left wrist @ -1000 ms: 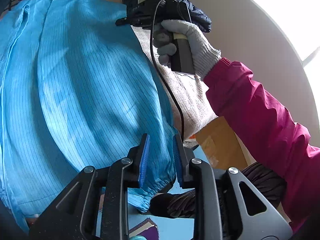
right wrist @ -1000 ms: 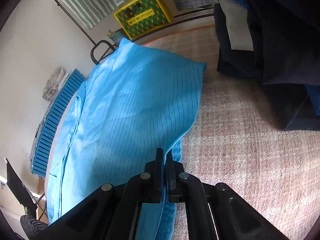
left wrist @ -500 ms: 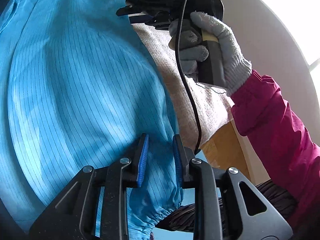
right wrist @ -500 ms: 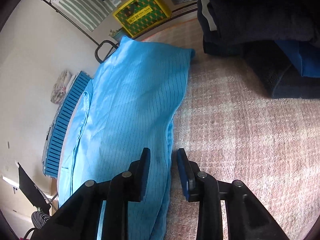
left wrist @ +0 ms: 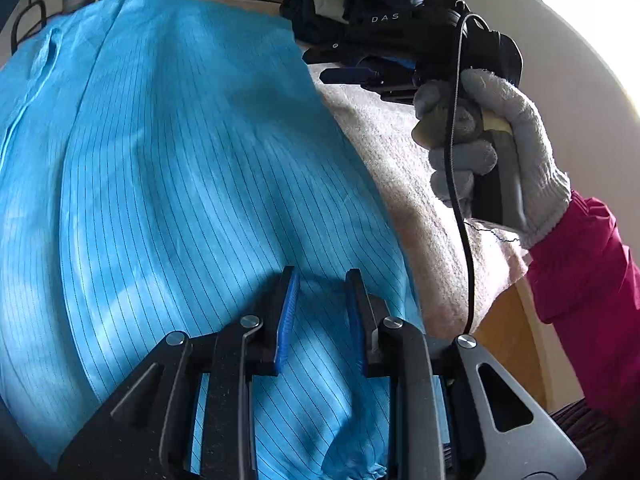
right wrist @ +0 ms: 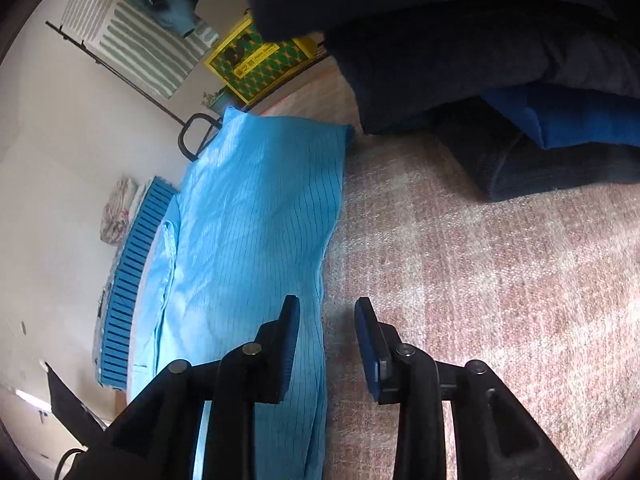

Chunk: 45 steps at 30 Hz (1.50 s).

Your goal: Fold large clothes

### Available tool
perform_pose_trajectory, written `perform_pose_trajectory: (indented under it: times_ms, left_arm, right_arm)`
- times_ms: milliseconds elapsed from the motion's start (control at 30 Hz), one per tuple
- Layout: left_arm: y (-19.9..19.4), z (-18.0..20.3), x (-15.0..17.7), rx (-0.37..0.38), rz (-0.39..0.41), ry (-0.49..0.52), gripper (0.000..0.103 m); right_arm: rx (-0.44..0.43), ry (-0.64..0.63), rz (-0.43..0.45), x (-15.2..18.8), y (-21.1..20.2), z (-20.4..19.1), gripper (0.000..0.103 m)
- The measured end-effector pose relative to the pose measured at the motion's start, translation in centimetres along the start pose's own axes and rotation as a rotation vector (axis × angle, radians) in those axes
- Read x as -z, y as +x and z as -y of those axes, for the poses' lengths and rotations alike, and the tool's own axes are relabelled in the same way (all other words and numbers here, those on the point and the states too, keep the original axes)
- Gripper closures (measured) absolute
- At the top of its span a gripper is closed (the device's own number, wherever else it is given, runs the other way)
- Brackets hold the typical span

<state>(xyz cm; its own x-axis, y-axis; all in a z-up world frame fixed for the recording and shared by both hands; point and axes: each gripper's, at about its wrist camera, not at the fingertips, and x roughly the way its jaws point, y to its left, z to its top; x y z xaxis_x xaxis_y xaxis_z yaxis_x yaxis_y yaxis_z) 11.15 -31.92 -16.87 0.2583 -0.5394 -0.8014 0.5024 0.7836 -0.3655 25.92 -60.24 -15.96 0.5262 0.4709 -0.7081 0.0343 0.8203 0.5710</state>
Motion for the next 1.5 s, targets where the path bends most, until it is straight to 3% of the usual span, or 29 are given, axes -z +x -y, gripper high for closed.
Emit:
perform_pose_trajectory:
  times_ms: [200, 300, 367, 400, 467, 533, 600, 667, 733, 767, 900, 967, 1100, 1300, 1400, 1500]
  left_arm:
    - [-3.0, -0.6, -0.2, 0.065, 0.053, -0.027, 0.08]
    - [-1.4, -0.2, -0.2, 0.074, 0.022, -0.021, 0.08]
    - [0.6, 0.2, 0.2, 0.106, -0.012, -0.057, 0.08]
    - [0.9, 0.7, 0.3, 0.108, 0.011, -0.051, 0.08]
    - [0.8, 1.3, 0.1, 0.096, -0.008, -0.023, 0.081]
    - [-0.5, 1.0, -0.2, 0.131, -0.016, -0.031, 0.08]
    - [-3.1, 0.5, -0.7, 0.082, 0.047, 0.003, 0.08]
    - [-5.2, -0.5, -1.5, 0.007, 0.117, 0.01, 0.08]
    - [-5.5, -2.1, -3.1, -0.022, 0.141, -0.043, 0.081]
    - [-5.2, -2.7, -4.0, -0.025, 0.145, -0.071, 0.08]
    - [-1.3, -3.9, -6.7, -0.105, 0.092, -0.078, 0.081]
    - [1.3, -4.9, -6.4, -0.109, 0.013, -0.094, 0.081]
    - [0.9, -5.0, -5.5, -0.091, 0.008, -0.103, 0.081]
    - [-6.8, -4.9, -0.8, -0.023, 0.101, -0.114, 0.08]
    - [-7.6, -4.0, 3.0, 0.032, 0.076, -0.108, 0.08]
    - [-5.5, -3.4, 5.0, -0.024, 0.017, -0.038, 0.08]
  right_arm:
    - [-0.067, 0.0, -0.066, 3.7, -2.2, 0.5, 0.065]
    - [-0.075, 0.016, -0.124, 6.4, -2.3, 1.1, 0.065]
    - [-0.146, 0.059, -0.132, 8.1, -2.8, 1.7, 0.065]
    - [-0.179, 0.079, -0.148, 8.8, -2.8, 1.9, 0.065]
    - [-0.213, 0.1, -0.157, 10.2, -2.7, 1.8, 0.065]
    - [-0.245, 0.112, -0.186, 11.2, -2.4, 1.1, 0.066]
    - [-0.22, 0.083, -0.209, 12.3, -2.1, -0.2, 0.069]
    - [-0.162, 0.023, -0.216, 13.3, -1.9, -1.6, 0.08]
    - [-0.101, -0.002, -0.215, 13.6, -1.6, -2.6, 0.097]
    - [-0.087, 0.017, -0.208, 13.7, -1.5, -2.7, 0.098]
    - [-0.061, 0.08, -0.18, 13.8, -1.6, -3.1, 0.102]
    - [-0.047, 0.083, -0.159, 13.9, -2.0, -3.4, 0.102]
    - [0.017, 0.061, -0.132, 13.8, -2.7, -4.2, 0.103]
    - [0.076, 0.008, -0.096, 13.1, -3.0, -6.8, 0.103]
    - [0.105, -0.018, -0.086, 12.5, -2.7, -8.1, 0.103]
    - [0.13, -0.012, -0.083, 12.2, -2.2, -8.7, 0.103]
